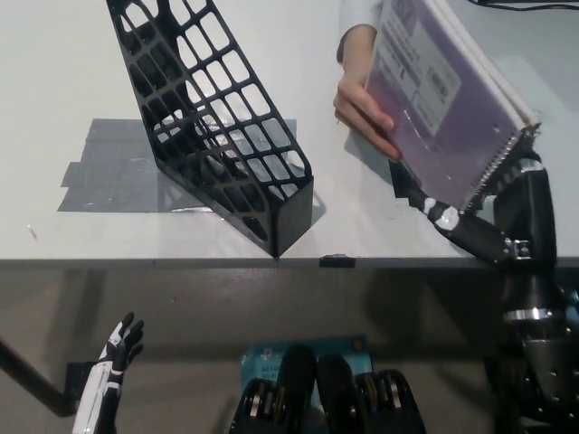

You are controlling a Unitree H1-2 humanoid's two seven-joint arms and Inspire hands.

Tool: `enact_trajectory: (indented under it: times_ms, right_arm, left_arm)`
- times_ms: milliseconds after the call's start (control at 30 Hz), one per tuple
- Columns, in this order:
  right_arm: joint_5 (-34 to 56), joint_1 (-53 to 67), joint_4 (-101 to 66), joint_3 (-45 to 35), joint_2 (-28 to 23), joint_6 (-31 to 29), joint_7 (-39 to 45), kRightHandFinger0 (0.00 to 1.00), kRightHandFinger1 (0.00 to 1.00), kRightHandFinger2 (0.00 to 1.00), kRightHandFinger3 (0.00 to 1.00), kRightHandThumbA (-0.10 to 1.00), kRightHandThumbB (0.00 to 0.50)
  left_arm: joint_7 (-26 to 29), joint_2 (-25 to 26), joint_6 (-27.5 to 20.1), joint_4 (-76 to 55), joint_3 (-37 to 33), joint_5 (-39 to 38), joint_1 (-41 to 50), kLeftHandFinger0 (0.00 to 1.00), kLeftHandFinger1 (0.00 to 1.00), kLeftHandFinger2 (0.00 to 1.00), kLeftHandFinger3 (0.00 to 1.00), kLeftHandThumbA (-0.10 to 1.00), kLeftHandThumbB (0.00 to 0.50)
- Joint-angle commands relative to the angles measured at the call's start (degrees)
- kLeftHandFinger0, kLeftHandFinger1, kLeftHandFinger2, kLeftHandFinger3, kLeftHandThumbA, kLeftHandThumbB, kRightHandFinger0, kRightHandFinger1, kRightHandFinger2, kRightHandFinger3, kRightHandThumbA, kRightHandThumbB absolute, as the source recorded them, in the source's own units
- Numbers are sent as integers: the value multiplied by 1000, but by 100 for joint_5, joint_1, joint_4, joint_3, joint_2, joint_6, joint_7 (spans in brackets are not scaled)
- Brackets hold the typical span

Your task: A person hands a notebook to the robot and the robot grabs it with its right hand and places it in the magazine stand kept in the centre of the desk infront of it.

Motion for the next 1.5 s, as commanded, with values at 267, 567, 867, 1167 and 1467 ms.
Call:
enact_trajectory:
  times_ms: [267, 567, 867, 1167, 1467]
  right_arm:
    - [-160, -986, 887, -79, -81, -262, -206, 1000, 1000, 1000, 1000, 1000, 211]
    - [115, -1410, 1286, -255, -80, -303, -213, 1000, 1000, 1000, 1000, 1000, 176]
    - [133, -1735, 1360, -293, -63, -245, -241, 1000, 1000, 1000, 1000, 1000, 155]
    - [220, -1854, 1373, -301, -87, -230, -205, 1000, 1000, 1000, 1000, 1000, 162]
    - [163, -1986, 1449, -383, 38, 17, -444, 584, 668, 728, 702, 1000, 92]
  left_arm:
    - [3, 149, -214, -111, -22, -19, -139, 1000, 1000, 1000, 1000, 1000, 500]
    - [-25, 161, -214, -118, -33, -23, -157, 1000, 1000, 1000, 1000, 1000, 500]
    - [10, 170, -214, -138, -22, 7, -218, 1000, 1000, 1000, 1000, 1000, 500]
    - [-23, 187, -214, -128, -4, -42, -294, 1000, 1000, 1000, 1000, 1000, 500]
    - [7, 209, -214, -123, -14, 3, -323, 1000, 1000, 1000, 1000, 1000, 500]
